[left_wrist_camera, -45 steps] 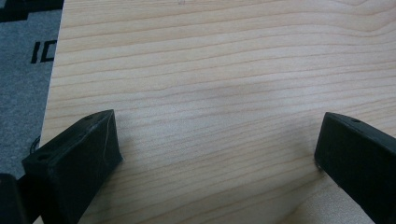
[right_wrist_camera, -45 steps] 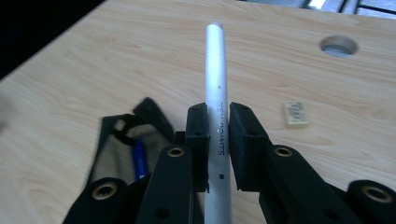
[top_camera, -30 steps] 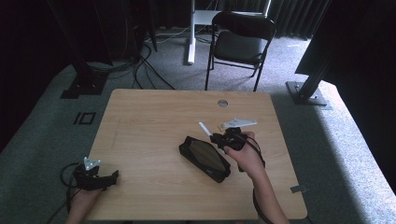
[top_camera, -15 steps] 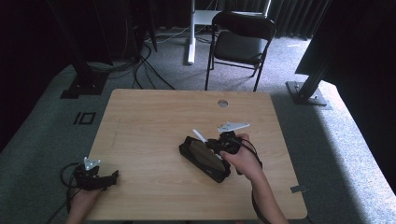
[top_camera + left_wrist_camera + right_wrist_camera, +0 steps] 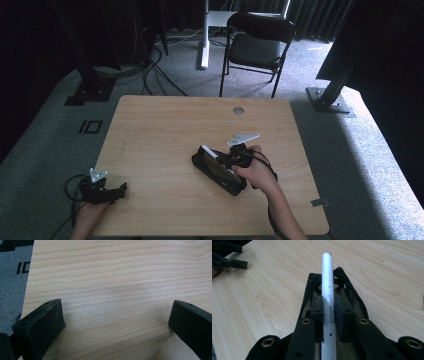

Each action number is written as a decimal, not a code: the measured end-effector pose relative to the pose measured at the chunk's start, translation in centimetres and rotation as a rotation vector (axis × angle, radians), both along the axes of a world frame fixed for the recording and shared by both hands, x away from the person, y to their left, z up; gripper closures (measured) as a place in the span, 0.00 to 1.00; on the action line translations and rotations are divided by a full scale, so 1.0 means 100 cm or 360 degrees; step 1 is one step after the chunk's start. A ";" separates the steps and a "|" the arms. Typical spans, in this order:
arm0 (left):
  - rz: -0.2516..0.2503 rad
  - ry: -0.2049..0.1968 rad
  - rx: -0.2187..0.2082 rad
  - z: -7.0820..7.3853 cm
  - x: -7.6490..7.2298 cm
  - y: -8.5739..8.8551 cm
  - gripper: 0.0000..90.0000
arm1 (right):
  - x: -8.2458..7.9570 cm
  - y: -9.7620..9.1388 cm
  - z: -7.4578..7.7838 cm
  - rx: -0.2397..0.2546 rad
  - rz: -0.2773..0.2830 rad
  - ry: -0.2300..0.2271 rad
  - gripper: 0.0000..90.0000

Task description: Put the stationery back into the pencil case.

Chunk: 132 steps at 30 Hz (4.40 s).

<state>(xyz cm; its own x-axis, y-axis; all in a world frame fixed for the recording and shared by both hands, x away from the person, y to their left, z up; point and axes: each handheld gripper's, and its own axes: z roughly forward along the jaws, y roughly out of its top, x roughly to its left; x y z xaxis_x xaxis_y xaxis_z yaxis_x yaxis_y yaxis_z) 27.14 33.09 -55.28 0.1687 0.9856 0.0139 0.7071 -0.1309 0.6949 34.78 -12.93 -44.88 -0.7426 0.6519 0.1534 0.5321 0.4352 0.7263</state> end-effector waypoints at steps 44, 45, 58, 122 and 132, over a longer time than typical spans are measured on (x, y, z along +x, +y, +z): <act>0.0000 0.0000 -0.0001 0.000 0.000 0.000 0.00 | 0.015 0.032 -0.036 -0.0326 -0.0026 0.0128 0.87; 0.0000 0.0000 0.0000 0.000 0.000 0.000 0.00 | 0.016 0.032 -0.037 -0.0331 -0.0022 0.0129 0.87; 0.0000 0.0000 0.0000 0.000 0.000 0.000 0.00 | 0.022 0.041 -0.050 -0.0391 0.0002 0.0176 0.87; 0.0000 0.0000 -0.0001 0.000 0.000 0.000 0.00 | 0.036 -0.023 0.000 0.0003 -0.0345 -0.0232 0.76; 0.0000 0.0000 0.0000 0.000 0.000 0.000 0.00 | 0.048 -0.034 -0.014 0.0010 -0.0406 -0.0214 0.71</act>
<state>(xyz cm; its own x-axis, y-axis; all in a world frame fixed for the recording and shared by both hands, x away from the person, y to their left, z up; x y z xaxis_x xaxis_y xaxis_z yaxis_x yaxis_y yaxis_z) 27.14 33.09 -55.28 0.1687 0.9856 0.0138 0.7072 -0.1307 0.6949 39.55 -16.32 -46.30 -0.5687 0.8196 0.0695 0.5224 0.2946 0.8002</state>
